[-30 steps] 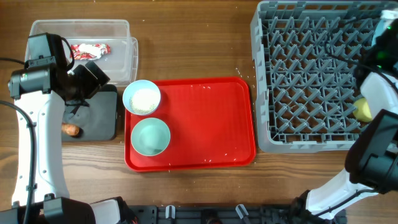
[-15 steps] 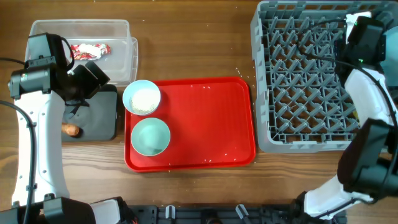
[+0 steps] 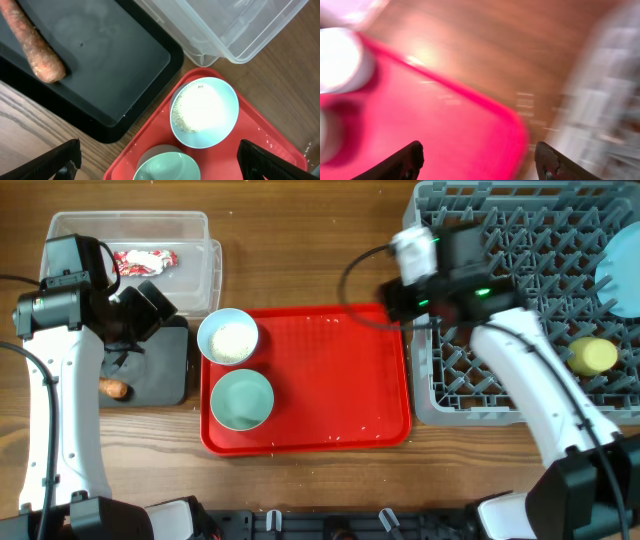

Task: Sort waste into correct bins and load items into the dishwasher rack
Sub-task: 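Reach the right gripper to the light-blue bowl and grasp its rim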

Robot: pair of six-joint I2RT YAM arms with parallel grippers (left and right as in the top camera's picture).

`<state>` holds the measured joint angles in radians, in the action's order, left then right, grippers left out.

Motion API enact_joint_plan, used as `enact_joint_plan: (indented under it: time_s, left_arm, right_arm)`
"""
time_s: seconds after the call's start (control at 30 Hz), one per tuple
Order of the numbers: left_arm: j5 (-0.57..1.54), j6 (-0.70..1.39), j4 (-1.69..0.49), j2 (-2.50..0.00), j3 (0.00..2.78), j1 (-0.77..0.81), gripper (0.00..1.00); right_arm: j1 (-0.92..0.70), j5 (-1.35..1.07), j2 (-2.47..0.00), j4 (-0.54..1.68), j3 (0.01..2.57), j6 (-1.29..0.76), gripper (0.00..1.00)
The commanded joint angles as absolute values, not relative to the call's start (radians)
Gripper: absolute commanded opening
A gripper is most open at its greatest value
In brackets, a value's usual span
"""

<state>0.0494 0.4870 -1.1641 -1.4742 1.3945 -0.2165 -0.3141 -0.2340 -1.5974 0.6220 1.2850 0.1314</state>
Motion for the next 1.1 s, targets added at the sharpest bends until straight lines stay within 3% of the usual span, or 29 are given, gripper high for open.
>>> enact_joint_plan:
  time_s: [0.0, 0.27, 0.53, 0.63, 0.73, 0.8, 1.07]
  left_arm:
    - [0.023, 0.475, -1.181, -1.462, 1.405, -0.22, 1.0]
    - [0.025, 0.476, -1.188, -1.462, 1.405, -0.22, 1.0]
    - [0.025, 0.476, -1.195, -1.462, 1.404, -0.22, 1.0]
    - [0.025, 0.475, -1.195, -1.462, 1.404, -0.22, 1.0]
    - [0.025, 0.475, -1.195, -1.462, 1.404, -0.22, 1.0]
    - [0.024, 0.475, -1.195, -1.462, 1.404, -0.22, 1.0]
    - [0.024, 0.475, -1.198, -1.462, 1.405, -0.22, 1.0]
  right_arm:
    - [-0.484, -0.322, -1.582, 0.673, 1.288, -0.01, 0.74]
    - [-0.795, -0.322, -1.751, 0.678, 1.283, -0.183, 0.74]
    - [-0.852, -0.323, -1.949, 0.547, 1.283, -0.373, 0.71]
    - [-0.852, -0.32, -1.973, 0.496, 1.283, -0.446, 0.61]
    - [-0.852, -0.244, -1.973, 0.488, 1.283, -0.516, 0.34]
    - [-0.852, -0.209, -1.973, 0.507, 1.283, -0.551, 0.24]
    - [-0.783, -0.061, -1.968, 0.606, 1.299, -0.602, 0.21]
